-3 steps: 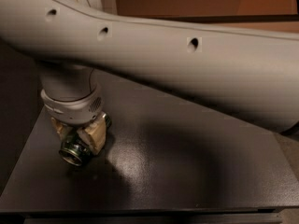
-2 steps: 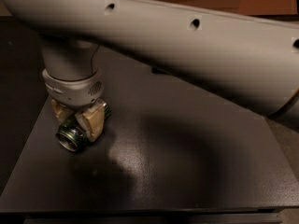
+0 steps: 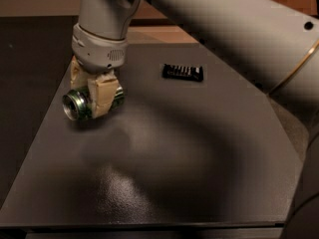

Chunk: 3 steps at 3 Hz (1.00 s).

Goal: Place green can upright

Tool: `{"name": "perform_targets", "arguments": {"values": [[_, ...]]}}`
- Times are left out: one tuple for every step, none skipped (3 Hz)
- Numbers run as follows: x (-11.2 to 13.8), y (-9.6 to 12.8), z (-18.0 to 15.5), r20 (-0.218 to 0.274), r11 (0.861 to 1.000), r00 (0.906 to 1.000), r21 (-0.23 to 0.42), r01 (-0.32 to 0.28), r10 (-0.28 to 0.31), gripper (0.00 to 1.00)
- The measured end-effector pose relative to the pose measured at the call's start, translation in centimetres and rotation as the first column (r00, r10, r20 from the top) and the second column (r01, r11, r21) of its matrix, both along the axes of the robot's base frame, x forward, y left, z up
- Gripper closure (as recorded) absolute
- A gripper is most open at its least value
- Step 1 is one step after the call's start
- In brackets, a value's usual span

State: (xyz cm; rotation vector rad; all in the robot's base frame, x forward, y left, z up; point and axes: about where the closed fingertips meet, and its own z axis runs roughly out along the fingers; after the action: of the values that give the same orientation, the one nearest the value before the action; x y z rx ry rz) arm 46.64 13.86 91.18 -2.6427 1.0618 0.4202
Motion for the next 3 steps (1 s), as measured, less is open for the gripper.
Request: {"name": "perform_targets", "arguments": {"values": [[1.4,-0.9,1.4,-0.106,0.983,0.9848,0.105,0.149,-0.138,1.00],[1.9,-2.1,2.5,-0.215,0.935,0.9445,0.202,0.292,-0.249,1.00],[2.1,-3.1,3.2,-0.314,0.873,0.8987,0.284,0.397,-0.306,1.00]]}}
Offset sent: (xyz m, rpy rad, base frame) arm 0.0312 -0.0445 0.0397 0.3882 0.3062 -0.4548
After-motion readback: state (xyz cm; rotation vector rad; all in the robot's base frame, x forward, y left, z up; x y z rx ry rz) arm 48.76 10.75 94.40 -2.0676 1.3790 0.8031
